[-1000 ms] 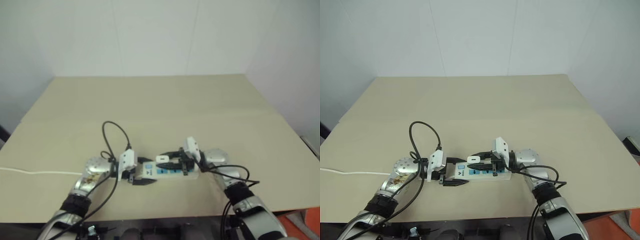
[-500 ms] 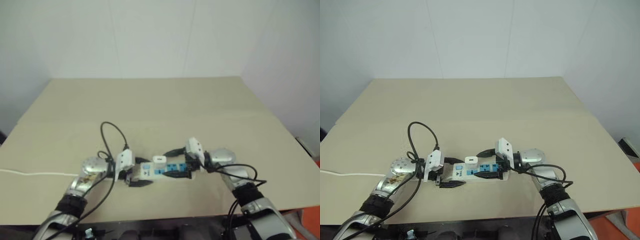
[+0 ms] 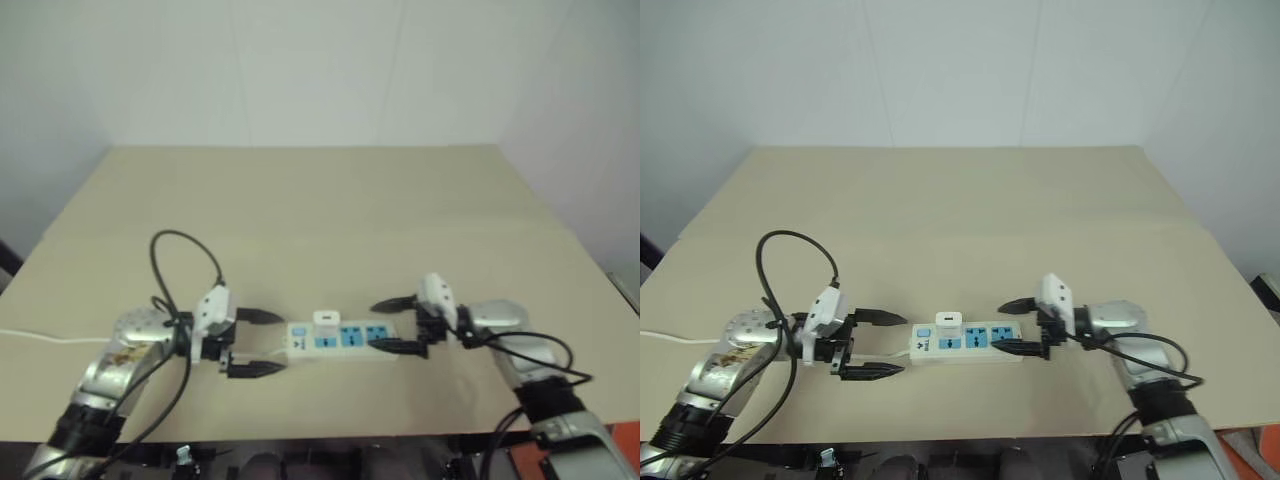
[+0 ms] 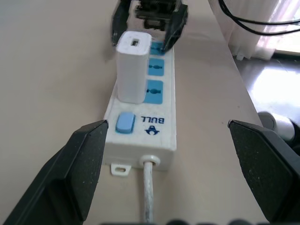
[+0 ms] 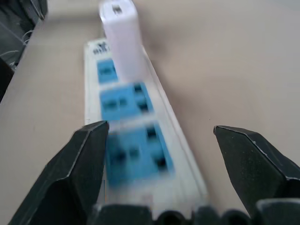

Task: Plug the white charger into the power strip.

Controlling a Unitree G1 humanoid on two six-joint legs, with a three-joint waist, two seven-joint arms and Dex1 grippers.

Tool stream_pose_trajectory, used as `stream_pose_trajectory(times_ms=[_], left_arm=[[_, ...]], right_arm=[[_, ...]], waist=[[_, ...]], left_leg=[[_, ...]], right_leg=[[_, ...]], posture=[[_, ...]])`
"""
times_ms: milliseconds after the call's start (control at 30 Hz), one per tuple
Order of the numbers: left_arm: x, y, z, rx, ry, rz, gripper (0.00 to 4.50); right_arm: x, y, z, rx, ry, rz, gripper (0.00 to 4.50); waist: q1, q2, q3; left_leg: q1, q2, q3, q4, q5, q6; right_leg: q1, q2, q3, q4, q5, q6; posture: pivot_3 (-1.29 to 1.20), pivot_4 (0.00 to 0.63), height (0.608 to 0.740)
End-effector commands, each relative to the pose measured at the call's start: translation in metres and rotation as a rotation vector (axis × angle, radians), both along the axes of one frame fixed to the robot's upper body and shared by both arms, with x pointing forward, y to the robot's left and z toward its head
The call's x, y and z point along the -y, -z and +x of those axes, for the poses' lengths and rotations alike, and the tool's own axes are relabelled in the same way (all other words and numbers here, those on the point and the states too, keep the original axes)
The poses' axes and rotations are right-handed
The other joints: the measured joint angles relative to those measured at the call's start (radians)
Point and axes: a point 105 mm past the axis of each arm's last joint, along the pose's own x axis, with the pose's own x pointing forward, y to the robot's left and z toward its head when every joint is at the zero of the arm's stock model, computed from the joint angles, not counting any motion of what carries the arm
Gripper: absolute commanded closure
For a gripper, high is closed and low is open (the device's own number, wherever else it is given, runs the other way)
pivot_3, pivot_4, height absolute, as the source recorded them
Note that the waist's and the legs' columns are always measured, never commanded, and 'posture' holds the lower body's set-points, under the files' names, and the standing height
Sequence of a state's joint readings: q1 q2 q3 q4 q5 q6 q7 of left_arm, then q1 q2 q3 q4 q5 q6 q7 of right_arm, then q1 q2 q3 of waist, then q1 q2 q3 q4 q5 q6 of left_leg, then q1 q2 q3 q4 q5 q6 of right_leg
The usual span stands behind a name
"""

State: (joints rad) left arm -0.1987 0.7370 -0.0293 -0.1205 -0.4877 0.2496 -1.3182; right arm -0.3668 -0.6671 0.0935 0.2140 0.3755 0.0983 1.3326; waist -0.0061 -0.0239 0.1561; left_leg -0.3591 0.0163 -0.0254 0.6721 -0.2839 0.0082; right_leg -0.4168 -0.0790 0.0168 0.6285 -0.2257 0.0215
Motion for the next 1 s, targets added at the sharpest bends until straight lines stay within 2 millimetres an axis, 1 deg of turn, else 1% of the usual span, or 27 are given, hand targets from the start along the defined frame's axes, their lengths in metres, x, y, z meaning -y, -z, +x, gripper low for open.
stream_pose_trajectory(times_ms=[33, 67, 133, 200, 367, 467, 667, 1000], left_arm=[[-0.011, -0.022, -0.003, 0.051, -0.045, -0.021, 0.04], [-0.015, -0.025, -0.003, 0.053, -0.063, -0.018, 0.04], [-0.024, -0.029, -0.005, 0.056, -0.093, -0.007, 0.04], [-0.03, -0.032, -0.007, 0.055, -0.103, 0.002, 0.04], [-0.046, -0.038, -0.012, 0.058, -0.13, 0.046, 0.04], [-0.054, -0.039, -0.011, 0.037, -0.178, 0.072, 0.04], [-0.052, -0.038, -0.012, 0.036, -0.188, 0.07, 0.04], [-0.049, -0.04, -0.008, 0.044, -0.178, 0.071, 0.04]], right_arm=[[0.021, -0.041, -0.004, 0.097, 0.04, 0.037, 0.33], [0.028, -0.047, -0.005, 0.109, 0.059, 0.034, 0.33], [0.04, -0.057, -0.007, 0.127, 0.097, 0.029, 0.33], [0.046, -0.063, -0.008, 0.135, 0.117, 0.024, 0.33], [0.061, -0.069, -0.016, 0.15, 0.146, -0.025, 0.33], [0.07, -0.073, -0.019, 0.167, 0.184, -0.049, 0.33], [0.075, -0.068, -0.02, 0.167, 0.24, -0.101, 0.33], [0.077, -0.065, -0.019, 0.165, 0.26, -0.142, 0.33]], waist=[[-0.006, 0.003, 0.005], [-0.008, 0.003, 0.006], [-0.012, 0.004, 0.009], [-0.011, 0.003, 0.01], [-0.007, 0.003, 0.015], [-0.005, 0.003, 0.016], [-0.007, 0.002, 0.016], [-0.007, 0.003, 0.017]], left_leg=[[-0.004, 0.0, 0.0, 0.001, 0.0, 0.0], [-0.007, 0.001, 0.0, 0.002, 0.0, 0.0], [-0.008, 0.001, 0.0, 0.003, 0.0, 0.0], [-0.008, 0.001, 0.0, 0.003, 0.0, 0.0], [-0.009, 0.001, 0.001, 0.005, 0.0, 0.0], [-0.009, 0.001, 0.001, 0.005, 0.0, 0.0], [-0.009, 0.001, 0.001, 0.005, 0.0, 0.0], [-0.009, 0.001, 0.001, 0.006, 0.0, 0.0]], right_leg=[[-0.005, 0.0, 0.0, 0.001, 0.0, 0.0], [-0.007, 0.001, 0.0, 0.002, 0.0, 0.0], [-0.008, 0.002, 0.0, 0.002, 0.0, 0.0], [-0.007, 0.002, 0.0, 0.001, 0.0, 0.0], [-0.007, 0.001, 0.0, 0.001, 0.001, 0.0], [-0.007, 0.001, 0.0, 0.0, 0.001, 0.0], [-0.007, 0.001, 0.0, 0.001, 0.001, 0.0], [-0.007, 0.001, 0.0, 0.001, 0.001, 0.0]], posture=[[0.0, 0.15, 0.74], [0.0, 0.15, 0.74], [0.0, 0.15, 0.74], [0.0, 0.15, 0.74], [0.0, 0.15, 0.74], [0.0, 0.15, 0.74], [0.0, 0.15, 0.74], [0.0, 0.15, 0.74]])
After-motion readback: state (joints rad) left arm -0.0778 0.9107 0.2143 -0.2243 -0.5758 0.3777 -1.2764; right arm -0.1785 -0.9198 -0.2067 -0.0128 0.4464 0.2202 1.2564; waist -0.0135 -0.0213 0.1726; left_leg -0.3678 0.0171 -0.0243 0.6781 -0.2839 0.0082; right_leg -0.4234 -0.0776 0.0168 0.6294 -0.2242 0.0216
